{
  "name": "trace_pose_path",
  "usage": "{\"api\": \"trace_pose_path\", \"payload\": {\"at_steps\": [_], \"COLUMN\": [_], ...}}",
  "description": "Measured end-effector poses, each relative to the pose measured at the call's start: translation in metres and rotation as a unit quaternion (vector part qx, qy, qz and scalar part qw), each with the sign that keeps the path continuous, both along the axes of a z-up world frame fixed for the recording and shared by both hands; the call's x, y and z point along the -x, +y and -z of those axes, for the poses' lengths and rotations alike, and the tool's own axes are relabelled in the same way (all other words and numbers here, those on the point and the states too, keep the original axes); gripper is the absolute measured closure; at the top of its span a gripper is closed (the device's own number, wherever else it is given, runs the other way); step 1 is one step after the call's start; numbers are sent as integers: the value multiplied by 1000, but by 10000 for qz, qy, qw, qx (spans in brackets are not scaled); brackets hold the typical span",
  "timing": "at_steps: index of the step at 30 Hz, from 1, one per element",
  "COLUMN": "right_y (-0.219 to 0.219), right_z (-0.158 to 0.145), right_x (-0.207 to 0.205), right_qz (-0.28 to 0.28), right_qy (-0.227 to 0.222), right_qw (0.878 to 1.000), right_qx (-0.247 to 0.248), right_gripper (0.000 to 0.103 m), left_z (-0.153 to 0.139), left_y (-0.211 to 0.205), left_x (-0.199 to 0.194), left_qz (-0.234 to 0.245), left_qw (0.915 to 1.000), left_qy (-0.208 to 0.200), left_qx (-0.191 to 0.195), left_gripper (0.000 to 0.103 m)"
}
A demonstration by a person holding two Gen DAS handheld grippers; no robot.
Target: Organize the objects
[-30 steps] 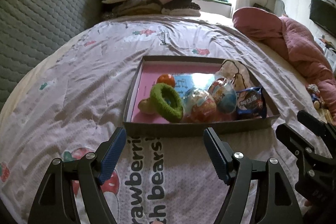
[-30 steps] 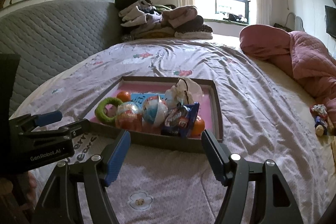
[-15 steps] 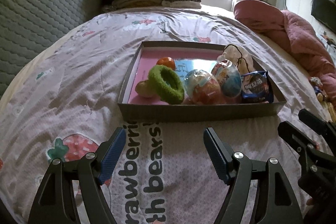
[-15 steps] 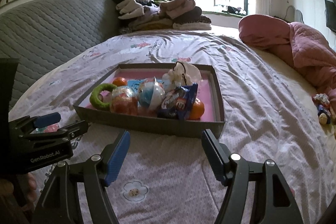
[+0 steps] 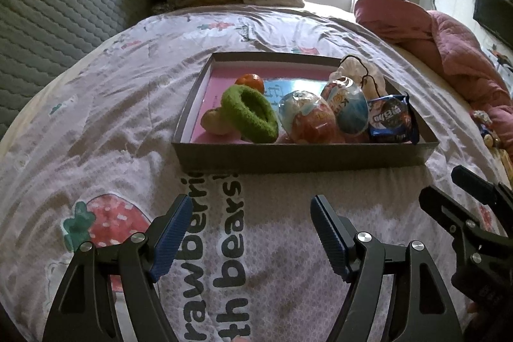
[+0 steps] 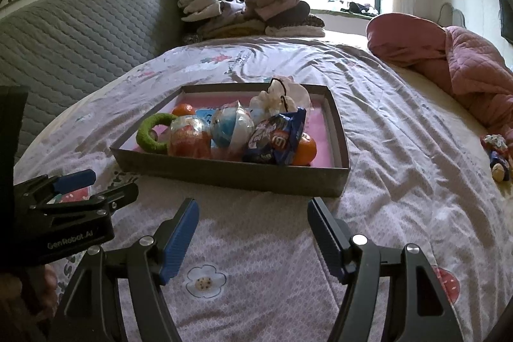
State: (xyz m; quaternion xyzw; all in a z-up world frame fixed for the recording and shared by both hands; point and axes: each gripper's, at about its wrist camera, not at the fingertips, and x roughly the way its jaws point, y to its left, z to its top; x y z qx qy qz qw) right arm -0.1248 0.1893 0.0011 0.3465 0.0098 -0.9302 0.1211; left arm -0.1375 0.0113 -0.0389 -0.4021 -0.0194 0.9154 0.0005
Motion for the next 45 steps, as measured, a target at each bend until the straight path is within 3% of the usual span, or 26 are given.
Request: {"api": "trace_pose_path", "payload": {"at_steps": [45], "right_y": [2], "right_z": [15], "right_x": [1], "right_qz": [61], "right_qy": [-135], "right_qw": [9999], "right_qx": [-77], "right_gripper": [33], "left_z": [13], "left_y": [0], "left_x": [-3], "left_qz": [-30], "left_qw": [9999], "left_qy": [-88], "left_qx": [107], "left_gripper": [26]}}
